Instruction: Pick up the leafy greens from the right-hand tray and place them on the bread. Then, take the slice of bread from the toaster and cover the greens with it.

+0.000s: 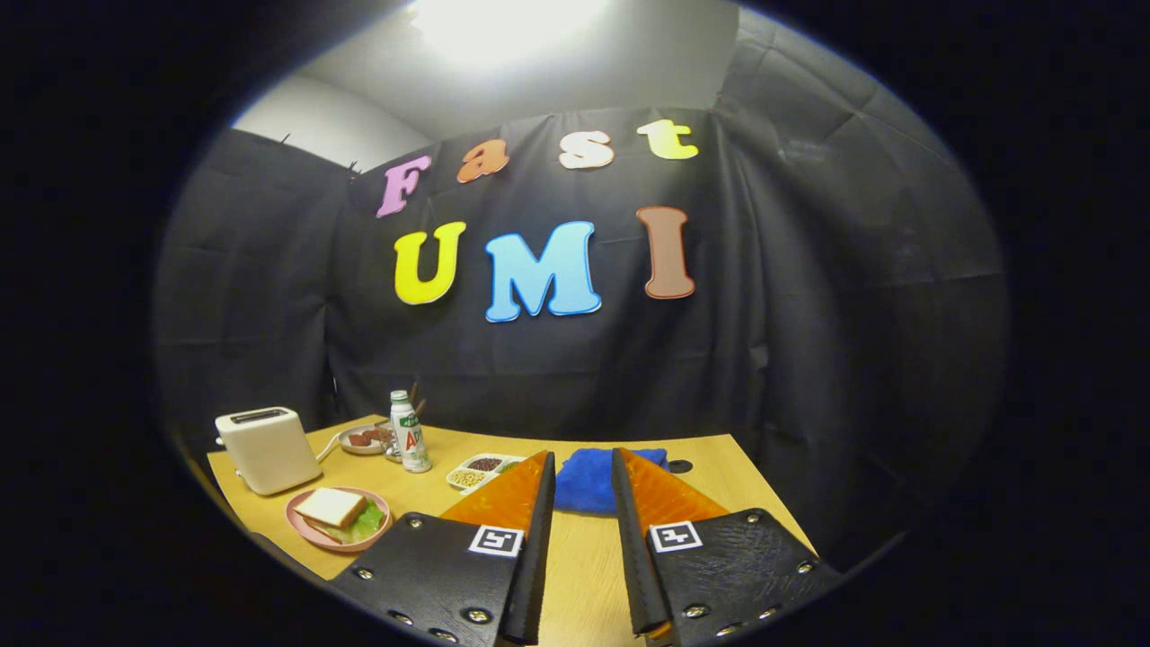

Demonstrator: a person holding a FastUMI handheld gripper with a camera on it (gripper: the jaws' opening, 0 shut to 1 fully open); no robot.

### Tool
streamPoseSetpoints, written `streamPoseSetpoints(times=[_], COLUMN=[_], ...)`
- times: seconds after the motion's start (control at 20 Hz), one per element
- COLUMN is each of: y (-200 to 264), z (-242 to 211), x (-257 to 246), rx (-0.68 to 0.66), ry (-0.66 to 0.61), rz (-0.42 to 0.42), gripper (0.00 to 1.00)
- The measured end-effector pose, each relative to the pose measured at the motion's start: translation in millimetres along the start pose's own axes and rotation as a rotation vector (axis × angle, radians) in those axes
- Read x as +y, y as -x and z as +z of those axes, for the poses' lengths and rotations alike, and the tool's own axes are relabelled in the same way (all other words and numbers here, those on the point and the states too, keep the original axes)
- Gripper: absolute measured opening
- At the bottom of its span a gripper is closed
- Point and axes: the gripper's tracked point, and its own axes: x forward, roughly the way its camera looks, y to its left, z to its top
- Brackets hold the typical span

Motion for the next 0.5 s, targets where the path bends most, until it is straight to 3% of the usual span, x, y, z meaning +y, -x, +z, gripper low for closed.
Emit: streamPoseSetpoints(times=[0.15, 0.5], y=[13, 47], z=[12, 36], x=[-33, -113], rx=[-0.047, -0.145], ry=[-0.087, -0.003], rz=[-0.002, -0.052], gripper=[0.37, 0.38])
